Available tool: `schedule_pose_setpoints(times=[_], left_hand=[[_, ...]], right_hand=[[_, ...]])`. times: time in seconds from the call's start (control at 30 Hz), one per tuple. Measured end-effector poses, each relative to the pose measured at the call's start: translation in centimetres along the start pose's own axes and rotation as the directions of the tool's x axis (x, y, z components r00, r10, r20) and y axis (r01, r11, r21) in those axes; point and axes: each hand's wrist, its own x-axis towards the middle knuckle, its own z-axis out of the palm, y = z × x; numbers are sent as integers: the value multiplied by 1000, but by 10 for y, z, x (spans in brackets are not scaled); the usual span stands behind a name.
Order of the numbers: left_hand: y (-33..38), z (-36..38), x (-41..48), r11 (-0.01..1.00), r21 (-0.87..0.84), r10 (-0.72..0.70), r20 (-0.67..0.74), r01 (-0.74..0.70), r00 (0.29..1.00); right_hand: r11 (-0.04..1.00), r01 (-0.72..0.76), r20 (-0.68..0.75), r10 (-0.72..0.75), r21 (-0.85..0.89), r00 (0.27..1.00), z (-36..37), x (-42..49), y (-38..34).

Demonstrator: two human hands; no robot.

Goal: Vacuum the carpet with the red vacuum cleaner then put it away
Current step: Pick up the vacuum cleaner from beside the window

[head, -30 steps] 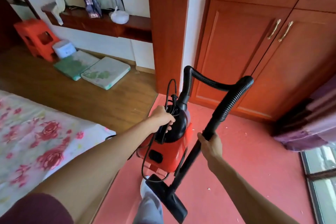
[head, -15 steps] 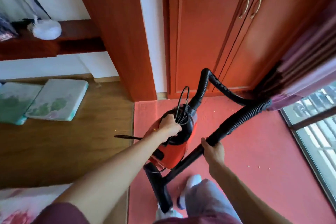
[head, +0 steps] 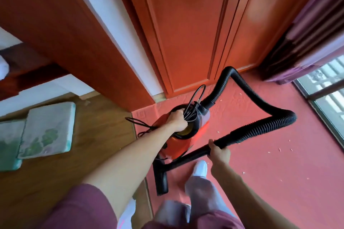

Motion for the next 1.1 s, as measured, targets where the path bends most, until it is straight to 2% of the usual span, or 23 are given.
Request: schedule_pose_setpoints(times=[0.13,0.37,0.47,0.57,0.8,0.87,1.03,1.1], left_hand=[[8,-13,53,999,40,16,53,-18,998],[-16,-2,136,987,130,85,104,-98,991],[-29,4,178,970,188,129,143,-155,981],[-42,20,220,949,239,156,202,-203,967],[-78,95,292,873,339,230,349,-351,908],[-96,125,311,850,370,225,389,-375,893],[-108,196,382,746,448,283,456,-492,844],[-115,222,402,717,465,289,478,-519,829]], right_hand=[[992,-91,-34,94,91,995,26,21,-15],[953,-195,24,195,232,981,75,51,-6],[929,-226,-49,250,293,967,101,71,11],[856,-248,-113,332,454,937,128,92,39],[760,-259,-194,449,596,872,169,157,115],[731,-281,-178,481,621,858,176,178,142],[649,-271,-100,474,711,875,184,254,174],[587,-292,-79,524,755,848,188,274,188]])
